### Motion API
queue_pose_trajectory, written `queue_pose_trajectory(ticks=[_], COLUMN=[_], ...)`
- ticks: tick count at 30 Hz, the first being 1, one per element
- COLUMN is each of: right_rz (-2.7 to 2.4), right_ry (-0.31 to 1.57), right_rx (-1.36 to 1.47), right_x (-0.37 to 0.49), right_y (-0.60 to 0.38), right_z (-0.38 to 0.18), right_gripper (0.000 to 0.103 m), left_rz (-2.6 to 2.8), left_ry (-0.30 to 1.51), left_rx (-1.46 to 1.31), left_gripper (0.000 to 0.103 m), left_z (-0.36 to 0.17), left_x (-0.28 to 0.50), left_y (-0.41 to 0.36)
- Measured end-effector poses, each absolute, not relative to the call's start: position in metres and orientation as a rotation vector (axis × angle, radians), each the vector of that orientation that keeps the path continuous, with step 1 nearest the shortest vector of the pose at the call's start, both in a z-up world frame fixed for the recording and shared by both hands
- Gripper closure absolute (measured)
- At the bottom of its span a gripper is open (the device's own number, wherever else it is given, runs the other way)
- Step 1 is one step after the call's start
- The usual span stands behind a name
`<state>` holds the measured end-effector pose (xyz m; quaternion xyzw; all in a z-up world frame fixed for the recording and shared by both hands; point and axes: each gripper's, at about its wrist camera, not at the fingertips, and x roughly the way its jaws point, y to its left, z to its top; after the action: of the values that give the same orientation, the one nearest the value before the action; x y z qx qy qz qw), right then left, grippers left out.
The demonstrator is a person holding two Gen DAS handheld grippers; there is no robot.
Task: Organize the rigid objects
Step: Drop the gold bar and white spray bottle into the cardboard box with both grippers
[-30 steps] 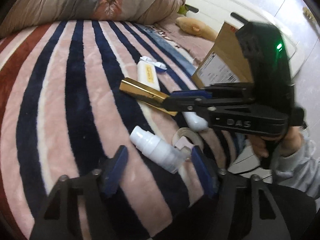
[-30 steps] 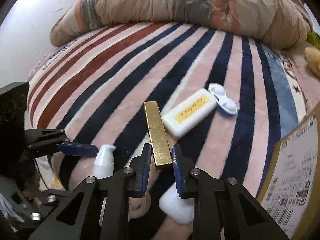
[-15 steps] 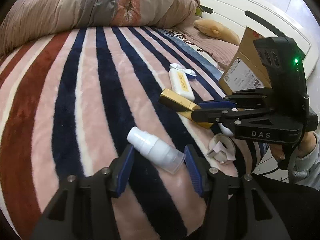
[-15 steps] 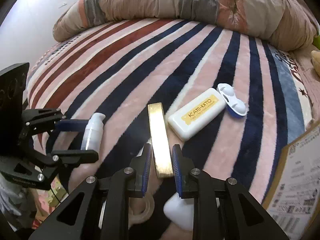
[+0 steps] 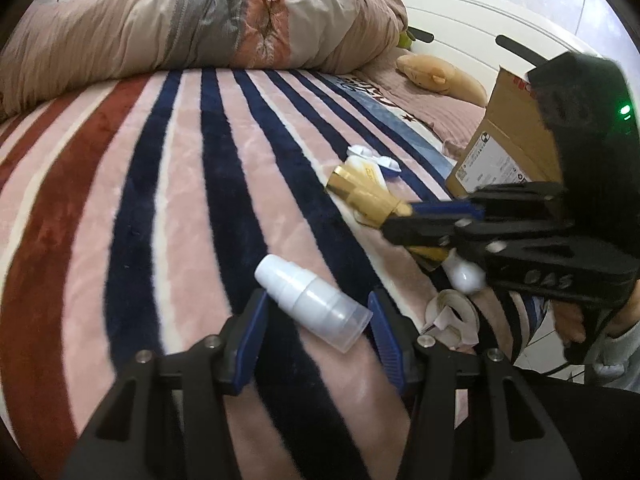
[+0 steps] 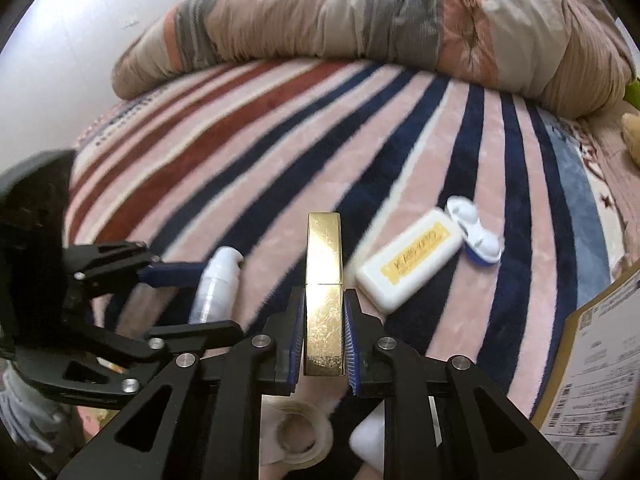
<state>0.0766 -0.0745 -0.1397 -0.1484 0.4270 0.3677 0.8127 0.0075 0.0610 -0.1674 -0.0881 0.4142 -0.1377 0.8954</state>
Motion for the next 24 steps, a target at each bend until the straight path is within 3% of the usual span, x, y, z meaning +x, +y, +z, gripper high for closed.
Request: queue_pose_trajectory(ticks=[12, 19, 24], right_rz=[0.838, 0.709, 0.524], right_ry=[0.669, 0.563, 0.594], right_rx=[-0.219, -0.117, -0.076], right_x=[0.027, 0.015, 0.025], right_y=[-0.106, -0.197, -0.271], right_z=[-0.029, 0.017, 0.012], right_gripper=[0.090, 0.090, 0.090], left_rz=[-0.323, -0.480, -0.569], left_ry=[0.666, 0.574, 0.600], left_rx=[-0.122, -0.033, 0.041], left_gripper=[0.055, 0.055, 0.055], left_z=[-0.057, 0.015, 0.032], left_x=[-0.018, -0.007, 0.021], left_y=[0.043, -0.033, -0.104])
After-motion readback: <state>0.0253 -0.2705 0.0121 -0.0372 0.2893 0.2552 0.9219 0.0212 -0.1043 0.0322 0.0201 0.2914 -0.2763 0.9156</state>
